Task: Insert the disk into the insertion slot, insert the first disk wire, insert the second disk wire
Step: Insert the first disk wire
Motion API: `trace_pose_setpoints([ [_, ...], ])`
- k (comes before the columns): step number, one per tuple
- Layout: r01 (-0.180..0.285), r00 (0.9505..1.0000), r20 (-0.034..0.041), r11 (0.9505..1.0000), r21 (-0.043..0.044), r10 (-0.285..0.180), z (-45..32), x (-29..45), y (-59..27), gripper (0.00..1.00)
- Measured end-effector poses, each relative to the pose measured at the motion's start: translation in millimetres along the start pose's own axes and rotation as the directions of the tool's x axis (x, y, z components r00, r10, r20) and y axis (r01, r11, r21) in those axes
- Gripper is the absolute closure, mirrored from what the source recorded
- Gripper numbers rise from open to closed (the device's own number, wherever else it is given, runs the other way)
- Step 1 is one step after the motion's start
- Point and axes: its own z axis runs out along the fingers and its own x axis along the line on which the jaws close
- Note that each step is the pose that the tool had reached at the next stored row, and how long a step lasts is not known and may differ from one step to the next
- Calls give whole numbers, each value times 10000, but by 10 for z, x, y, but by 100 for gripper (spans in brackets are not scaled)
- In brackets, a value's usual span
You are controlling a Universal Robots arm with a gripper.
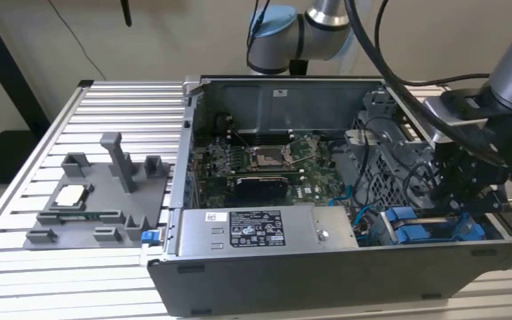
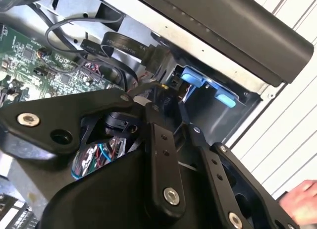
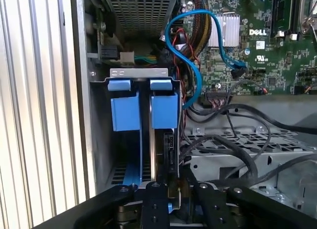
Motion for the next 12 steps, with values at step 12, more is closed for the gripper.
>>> trace_pose_setpoints([
  [12, -1, 10000, 0, 10000, 0, 1, -312, -24, -26, 73],
])
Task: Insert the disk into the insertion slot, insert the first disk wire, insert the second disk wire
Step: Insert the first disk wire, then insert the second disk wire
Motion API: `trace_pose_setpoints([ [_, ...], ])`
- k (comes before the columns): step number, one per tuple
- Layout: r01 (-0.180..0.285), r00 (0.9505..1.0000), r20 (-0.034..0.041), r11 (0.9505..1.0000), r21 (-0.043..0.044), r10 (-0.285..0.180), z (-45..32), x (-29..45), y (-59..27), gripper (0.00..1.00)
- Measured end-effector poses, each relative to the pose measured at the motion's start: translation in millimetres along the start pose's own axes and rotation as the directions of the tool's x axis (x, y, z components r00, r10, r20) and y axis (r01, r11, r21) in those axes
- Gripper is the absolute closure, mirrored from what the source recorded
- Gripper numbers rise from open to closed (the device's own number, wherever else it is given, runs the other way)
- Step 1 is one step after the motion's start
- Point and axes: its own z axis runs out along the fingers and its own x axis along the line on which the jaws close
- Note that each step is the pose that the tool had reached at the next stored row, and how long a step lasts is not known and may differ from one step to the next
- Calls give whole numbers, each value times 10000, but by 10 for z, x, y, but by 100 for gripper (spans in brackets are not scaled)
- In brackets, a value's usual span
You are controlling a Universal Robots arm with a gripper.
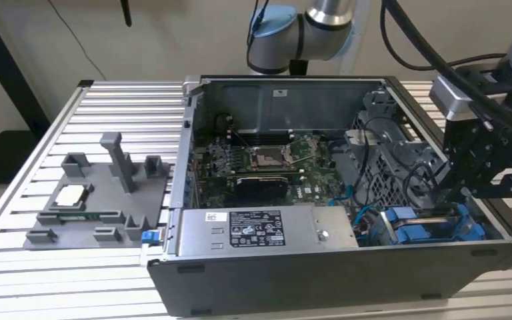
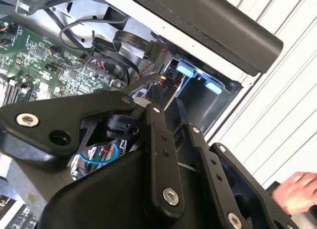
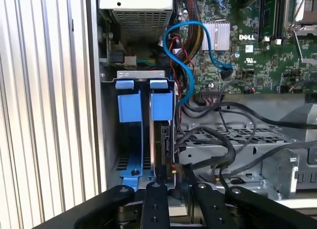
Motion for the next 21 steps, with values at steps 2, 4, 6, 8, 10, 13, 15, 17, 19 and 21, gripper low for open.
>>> trace_pose_setpoints([
  [2, 1, 10000, -1, 10000, 0, -1, -35, -3, -3, 73],
  [4, 2, 10000, -1, 10000, 0, -2, -69, -6, -5, 73],
  [6, 0, 10000, 1, 10000, 0, 0, -86, -7, -5, 73],
  [8, 0, 10000, 2, 10000, 0, 0, -86, -7, -5, 73],
  [10, 0, 10000, -1, 10000, 1, 0, -88, -8, -5, 73],
  [13, 0, 10000, -1, 10000, 0, 0, -89, -8, -4, 73],
  [15, 0, 10000, -4, 10000, 0, 0, -89, -16, -7, 73],
  [17, 0, 10000, -1, 10000, 0, 0, -86, -28, -16, 73],
  [19, 1, 10000, -2, 10000, 0, -1, -84, -42, -29, 73],
  [21, 1, 10000, -1, 10000, -2, -1, -80, -62, -46, 73],
])
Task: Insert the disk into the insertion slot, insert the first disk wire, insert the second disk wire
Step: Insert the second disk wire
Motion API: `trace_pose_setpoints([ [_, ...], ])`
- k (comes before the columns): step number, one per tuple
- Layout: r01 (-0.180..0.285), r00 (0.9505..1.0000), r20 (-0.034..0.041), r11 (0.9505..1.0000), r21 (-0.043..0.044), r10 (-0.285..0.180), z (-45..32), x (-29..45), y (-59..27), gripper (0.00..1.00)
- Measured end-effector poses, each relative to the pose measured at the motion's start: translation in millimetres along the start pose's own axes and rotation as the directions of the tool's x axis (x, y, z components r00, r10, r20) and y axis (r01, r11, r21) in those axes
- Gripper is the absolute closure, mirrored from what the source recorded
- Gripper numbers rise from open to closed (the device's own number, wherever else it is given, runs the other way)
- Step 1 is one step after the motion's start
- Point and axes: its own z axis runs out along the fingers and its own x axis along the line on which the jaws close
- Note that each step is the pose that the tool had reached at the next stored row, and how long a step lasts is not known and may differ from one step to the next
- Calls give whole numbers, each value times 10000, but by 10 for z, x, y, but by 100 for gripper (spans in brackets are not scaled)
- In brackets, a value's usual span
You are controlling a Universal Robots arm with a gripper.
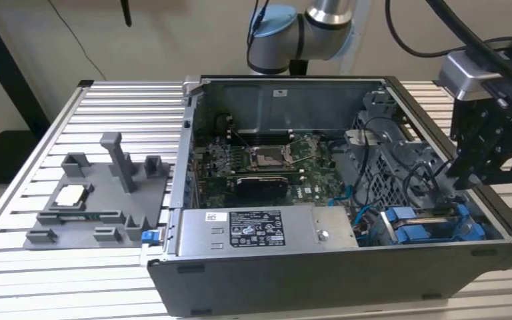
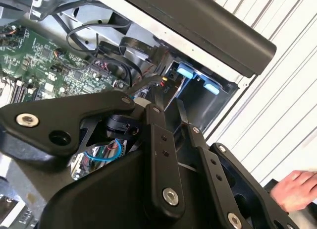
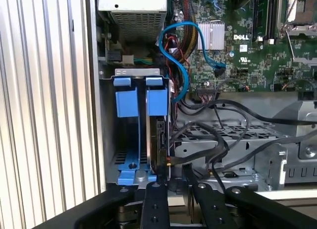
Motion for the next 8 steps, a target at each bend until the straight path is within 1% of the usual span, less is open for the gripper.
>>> trace_pose_setpoints([
  [8, -1, 10000, 1, 10000, -10, 1, 26, -126, -58, 73],
])
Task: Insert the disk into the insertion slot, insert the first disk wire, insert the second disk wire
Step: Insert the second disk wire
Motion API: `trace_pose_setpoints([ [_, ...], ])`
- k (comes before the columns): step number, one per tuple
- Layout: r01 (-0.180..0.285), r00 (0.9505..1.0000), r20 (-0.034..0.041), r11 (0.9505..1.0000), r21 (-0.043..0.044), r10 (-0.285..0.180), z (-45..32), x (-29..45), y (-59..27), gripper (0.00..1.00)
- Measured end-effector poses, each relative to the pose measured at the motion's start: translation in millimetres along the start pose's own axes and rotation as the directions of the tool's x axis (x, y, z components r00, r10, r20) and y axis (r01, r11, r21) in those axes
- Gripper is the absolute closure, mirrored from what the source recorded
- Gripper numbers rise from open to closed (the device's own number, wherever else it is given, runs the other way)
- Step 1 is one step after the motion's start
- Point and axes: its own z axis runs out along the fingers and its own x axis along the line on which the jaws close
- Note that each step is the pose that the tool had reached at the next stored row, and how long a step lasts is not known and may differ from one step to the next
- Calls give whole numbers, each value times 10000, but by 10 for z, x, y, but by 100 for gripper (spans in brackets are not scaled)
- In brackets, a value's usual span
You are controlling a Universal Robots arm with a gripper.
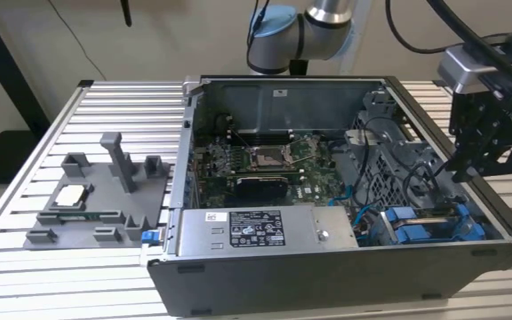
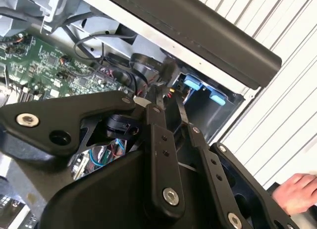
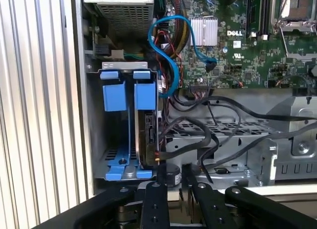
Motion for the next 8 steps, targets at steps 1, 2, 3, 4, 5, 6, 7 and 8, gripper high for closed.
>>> trace_pose_setpoints([
  [1, 0, 10000, 0, 10000, 0, 0, 1, -5, -1, 73],
  [2, -1, 10000, 0, 10000, 0, 1, 1, -6, -1, 73],
  [3, -1, 10000, -1, 10000, 0, 1, 1, -6, -1, 73],
  [4, -1, 10000, -1, 10000, 0, 1, 1, -7, -1, 73],
  [5, 0, 10000, -2, 10000, 0, 0, 1, -8, -1, 73],
  [6, -1, 10000, -1, 10000, 0, 1, 1, -9, -1, 73],
  [7, -1, 10000, -1, 10000, 0, 1, 1, -9, -1, 73],
  [8, 0, 10000, -3, 10000, 0, 0, 1, -13, -1, 73],
])
